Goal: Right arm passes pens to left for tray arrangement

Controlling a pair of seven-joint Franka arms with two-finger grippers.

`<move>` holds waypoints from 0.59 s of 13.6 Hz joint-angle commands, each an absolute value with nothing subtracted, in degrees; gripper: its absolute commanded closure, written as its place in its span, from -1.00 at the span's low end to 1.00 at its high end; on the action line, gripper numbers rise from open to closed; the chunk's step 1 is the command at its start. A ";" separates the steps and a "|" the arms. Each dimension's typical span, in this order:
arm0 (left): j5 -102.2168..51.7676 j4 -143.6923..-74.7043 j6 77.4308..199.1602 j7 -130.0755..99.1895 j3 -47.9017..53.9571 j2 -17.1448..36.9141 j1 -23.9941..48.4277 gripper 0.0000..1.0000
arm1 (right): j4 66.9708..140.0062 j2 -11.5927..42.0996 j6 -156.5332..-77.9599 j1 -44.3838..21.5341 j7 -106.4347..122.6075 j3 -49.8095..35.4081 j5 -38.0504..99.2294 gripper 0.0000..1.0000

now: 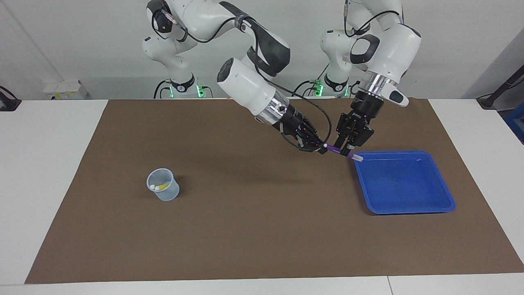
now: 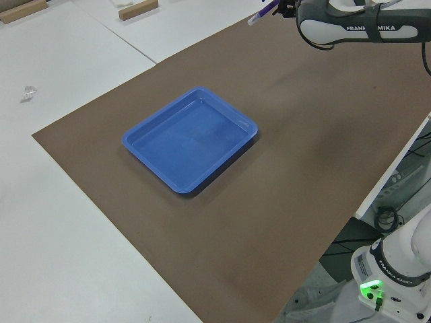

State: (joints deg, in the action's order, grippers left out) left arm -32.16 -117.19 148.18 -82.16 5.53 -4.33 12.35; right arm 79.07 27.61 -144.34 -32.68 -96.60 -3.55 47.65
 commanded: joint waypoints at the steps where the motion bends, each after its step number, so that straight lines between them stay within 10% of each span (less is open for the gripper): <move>1: -33.75 -117.51 148.10 -79.19 5.54 -4.48 11.34 0.86 | 79.54 27.60 -145.28 -32.78 -96.42 -3.60 46.76 1.00; 8: -33.66 -117.33 148.45 -78.93 5.54 -4.39 11.34 1.00 | 79.89 27.51 -145.11 -32.78 -95.36 -3.60 46.76 1.00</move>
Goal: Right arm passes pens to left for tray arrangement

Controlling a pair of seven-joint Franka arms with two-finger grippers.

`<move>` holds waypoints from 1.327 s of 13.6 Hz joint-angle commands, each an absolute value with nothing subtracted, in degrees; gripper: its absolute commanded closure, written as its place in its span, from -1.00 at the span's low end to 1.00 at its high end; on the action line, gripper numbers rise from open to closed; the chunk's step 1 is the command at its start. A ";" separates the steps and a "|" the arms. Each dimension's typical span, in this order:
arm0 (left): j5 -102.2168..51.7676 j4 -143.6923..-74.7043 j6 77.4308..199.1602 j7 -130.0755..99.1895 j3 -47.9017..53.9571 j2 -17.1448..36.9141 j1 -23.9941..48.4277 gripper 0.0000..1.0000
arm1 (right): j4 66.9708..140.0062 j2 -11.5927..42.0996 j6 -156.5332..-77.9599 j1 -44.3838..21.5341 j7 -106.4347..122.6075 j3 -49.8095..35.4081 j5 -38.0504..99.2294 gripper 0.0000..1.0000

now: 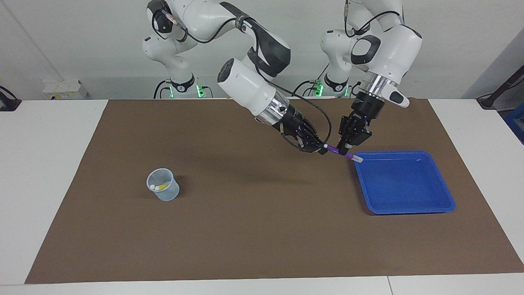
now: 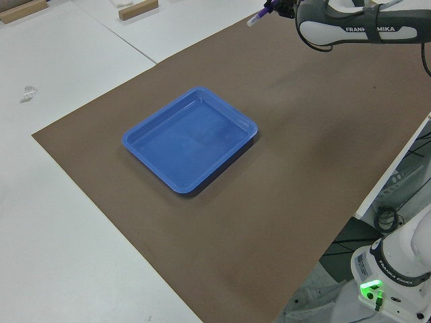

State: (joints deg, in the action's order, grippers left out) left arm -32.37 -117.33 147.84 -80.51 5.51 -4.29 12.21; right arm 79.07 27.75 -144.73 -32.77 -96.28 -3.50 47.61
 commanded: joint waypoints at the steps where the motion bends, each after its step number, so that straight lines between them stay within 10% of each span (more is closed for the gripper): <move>1: -33.66 -117.33 148.27 -78.93 5.54 -4.39 11.34 1.00 | 79.89 27.51 -144.76 -32.78 -95.36 -3.69 46.84 1.00; 6: -33.57 -114.70 145.04 -76.05 5.45 -3.78 10.73 1.00 | 79.54 27.51 -143.27 -32.26 -95.45 -3.60 46.76 0.00; 11: -33.57 -113.73 129.93 -58.84 5.10 -5.09 4.67 1.00 | 79.54 27.16 -140.73 -31.91 -95.27 -3.52 43.61 -0.21; 18: -32.87 -117.15 122.62 -22.64 4.75 -6.51 -1.48 1.00 | 79.54 24.26 -117.90 -29.28 -81.33 -2.90 27.52 -0.18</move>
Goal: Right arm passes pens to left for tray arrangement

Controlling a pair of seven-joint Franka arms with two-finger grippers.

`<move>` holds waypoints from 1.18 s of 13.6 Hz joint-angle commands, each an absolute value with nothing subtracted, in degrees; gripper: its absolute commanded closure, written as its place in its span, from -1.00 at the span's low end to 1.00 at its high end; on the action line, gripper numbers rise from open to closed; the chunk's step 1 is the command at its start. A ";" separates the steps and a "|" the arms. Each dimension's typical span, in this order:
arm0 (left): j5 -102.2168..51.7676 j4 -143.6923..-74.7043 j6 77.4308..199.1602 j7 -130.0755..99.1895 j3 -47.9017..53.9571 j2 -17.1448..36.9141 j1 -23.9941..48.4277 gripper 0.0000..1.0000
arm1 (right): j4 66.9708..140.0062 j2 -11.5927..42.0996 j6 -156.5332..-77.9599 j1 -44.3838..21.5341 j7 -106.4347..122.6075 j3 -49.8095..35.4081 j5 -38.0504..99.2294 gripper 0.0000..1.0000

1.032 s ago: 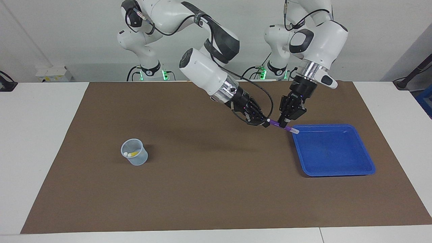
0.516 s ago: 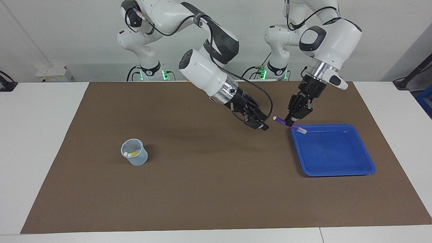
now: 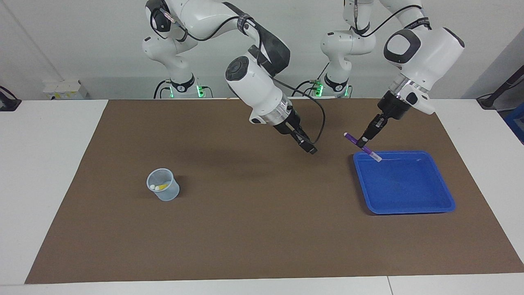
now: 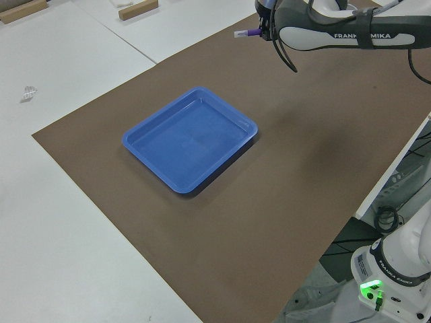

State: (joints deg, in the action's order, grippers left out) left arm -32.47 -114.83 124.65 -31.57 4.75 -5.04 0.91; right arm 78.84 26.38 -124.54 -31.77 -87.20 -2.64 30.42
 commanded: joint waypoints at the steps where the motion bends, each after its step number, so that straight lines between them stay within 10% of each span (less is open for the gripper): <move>1: -32.78 -117.33 121.48 -15.54 4.75 -6.07 -2.54 1.00 | 79.63 23.30 -114.38 -28.66 -77.82 -2.90 26.47 -0.17; 8: -16.79 -115.14 121.37 8.24 4.83 -0.62 -6.24 1.00 | 80.42 19.08 -92.22 -18.21 -52.77 -2.90 19.25 -0.15; 16: -9.94 -116.71 125.84 8.96 4.66 2.63 -6.41 1.00 | 87.45 13.80 -86.75 -5.47 -8.78 -2.90 8.27 -0.15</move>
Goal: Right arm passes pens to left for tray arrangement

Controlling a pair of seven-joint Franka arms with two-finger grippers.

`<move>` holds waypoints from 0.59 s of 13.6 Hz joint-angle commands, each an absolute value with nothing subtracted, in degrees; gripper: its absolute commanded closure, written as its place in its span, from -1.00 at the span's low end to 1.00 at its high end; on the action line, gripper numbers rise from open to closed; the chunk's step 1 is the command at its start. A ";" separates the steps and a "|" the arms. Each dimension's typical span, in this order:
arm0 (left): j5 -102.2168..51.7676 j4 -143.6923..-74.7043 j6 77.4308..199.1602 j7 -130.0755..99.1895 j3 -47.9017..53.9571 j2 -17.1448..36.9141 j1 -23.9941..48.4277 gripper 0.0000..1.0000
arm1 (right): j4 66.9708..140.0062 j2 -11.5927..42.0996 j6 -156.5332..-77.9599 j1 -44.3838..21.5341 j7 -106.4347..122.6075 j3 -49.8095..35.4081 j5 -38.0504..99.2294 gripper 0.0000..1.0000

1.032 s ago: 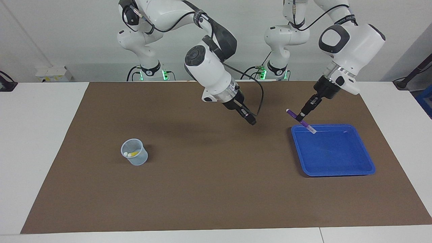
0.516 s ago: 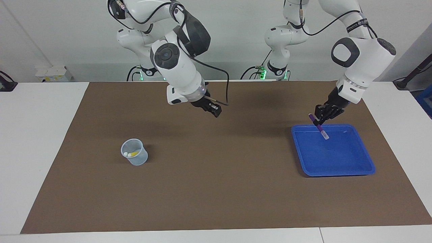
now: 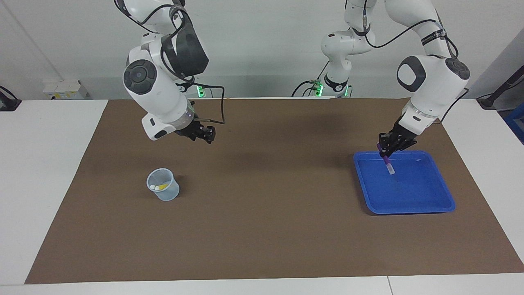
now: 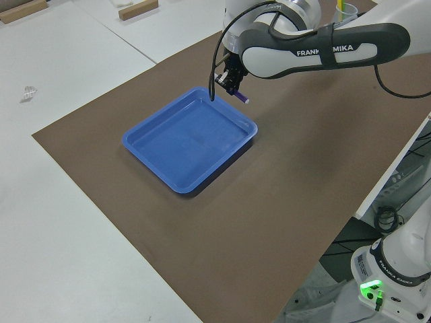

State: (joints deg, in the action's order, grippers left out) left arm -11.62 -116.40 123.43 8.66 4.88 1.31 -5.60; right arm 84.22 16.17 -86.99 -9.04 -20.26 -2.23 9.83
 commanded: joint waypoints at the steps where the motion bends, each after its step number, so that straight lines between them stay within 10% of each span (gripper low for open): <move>1: -9.93 -117.15 127.08 8.96 4.66 4.38 -6.59 1.00 | 87.45 13.71 -86.66 -3.71 -2.00 -2.90 7.65 -0.15; 8: -9.93 -113.73 136.05 6.33 4.66 14.76 -6.15 1.00 | 88.85 13.97 -95.51 0.78 42.47 -2.99 -1.49 -0.17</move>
